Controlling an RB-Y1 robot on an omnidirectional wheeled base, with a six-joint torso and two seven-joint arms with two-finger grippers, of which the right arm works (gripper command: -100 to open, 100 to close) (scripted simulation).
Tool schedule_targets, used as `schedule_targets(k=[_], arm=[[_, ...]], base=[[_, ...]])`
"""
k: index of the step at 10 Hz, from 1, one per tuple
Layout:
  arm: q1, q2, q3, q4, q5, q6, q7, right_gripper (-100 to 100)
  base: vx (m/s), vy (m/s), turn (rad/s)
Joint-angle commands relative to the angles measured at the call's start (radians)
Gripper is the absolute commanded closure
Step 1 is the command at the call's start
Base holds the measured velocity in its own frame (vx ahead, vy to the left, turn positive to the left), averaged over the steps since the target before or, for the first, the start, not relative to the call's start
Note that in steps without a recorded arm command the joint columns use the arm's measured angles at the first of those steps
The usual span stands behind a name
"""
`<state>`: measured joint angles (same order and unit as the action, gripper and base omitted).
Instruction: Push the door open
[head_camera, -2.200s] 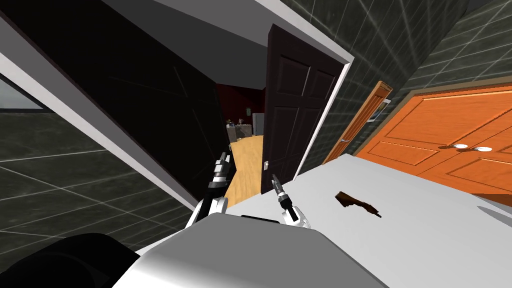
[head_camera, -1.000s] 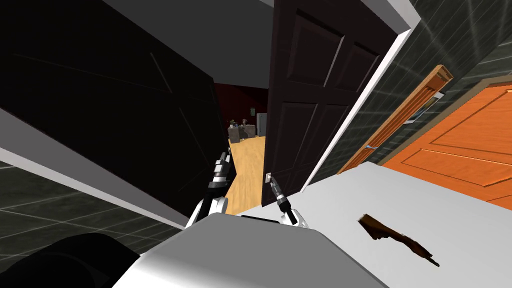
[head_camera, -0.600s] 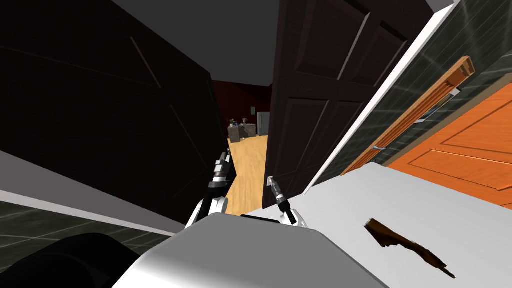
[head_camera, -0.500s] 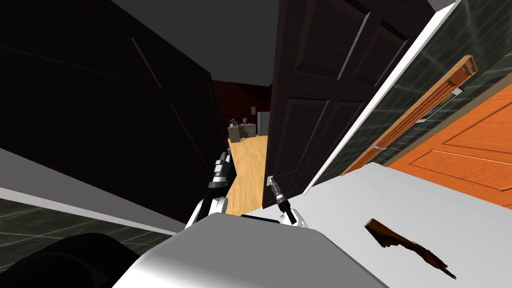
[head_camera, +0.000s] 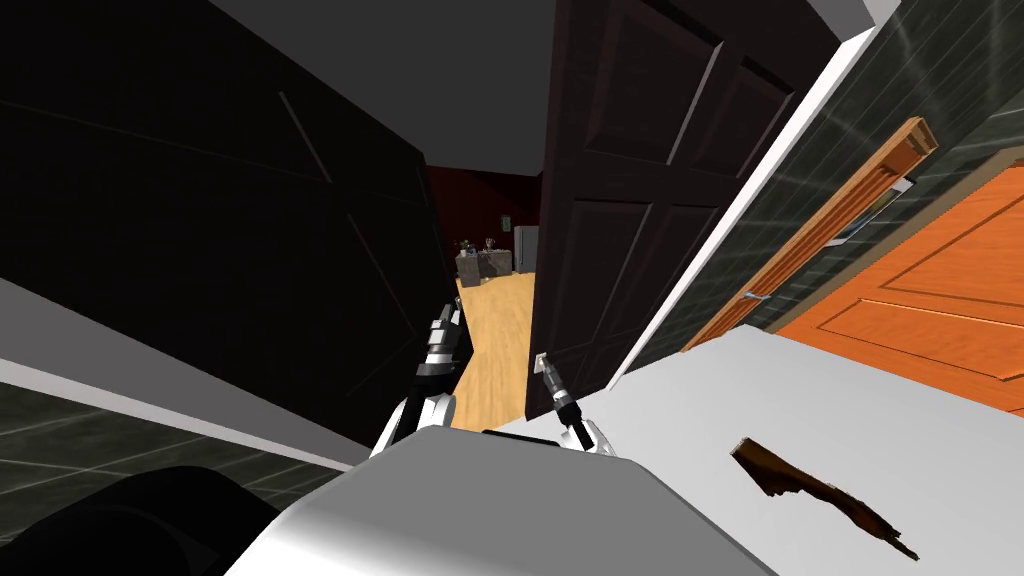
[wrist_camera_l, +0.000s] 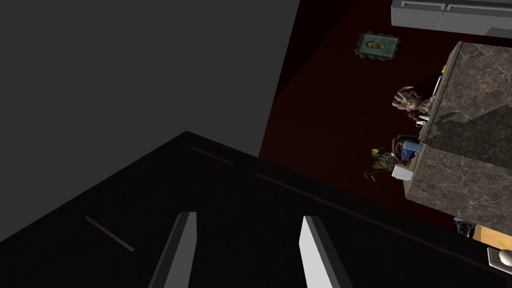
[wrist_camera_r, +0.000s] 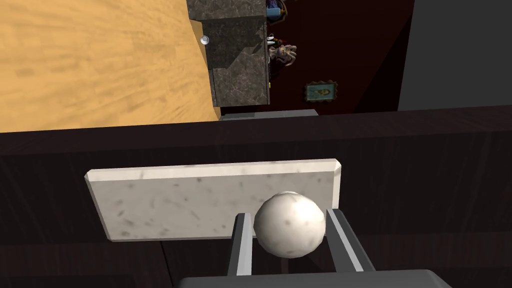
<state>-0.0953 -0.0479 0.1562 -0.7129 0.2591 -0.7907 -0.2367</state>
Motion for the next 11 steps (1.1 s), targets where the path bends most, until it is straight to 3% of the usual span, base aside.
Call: schedule_targets(k=[1, 6, 7, 11], arm=[[-0.003, -0.013, -0.015, -0.005, -0.008, 0.002, 0.009, 100], [-0.007, -0.026, -0.048, 0.000, -0.028, 0.004, 0.037, 100], [-0.008, -0.022, -0.043, 0.009, -0.028, -0.005, 0.035, -100], [-0.006, -0.018, -0.040, 0.002, -0.030, -0.002, 0.026, -100]], base=[[0.131, 0.079, -0.053], [0.174, 0.081, -0.049], [-0.062, 0.028, -0.048], [-0.183, -0.019, -0.024]])
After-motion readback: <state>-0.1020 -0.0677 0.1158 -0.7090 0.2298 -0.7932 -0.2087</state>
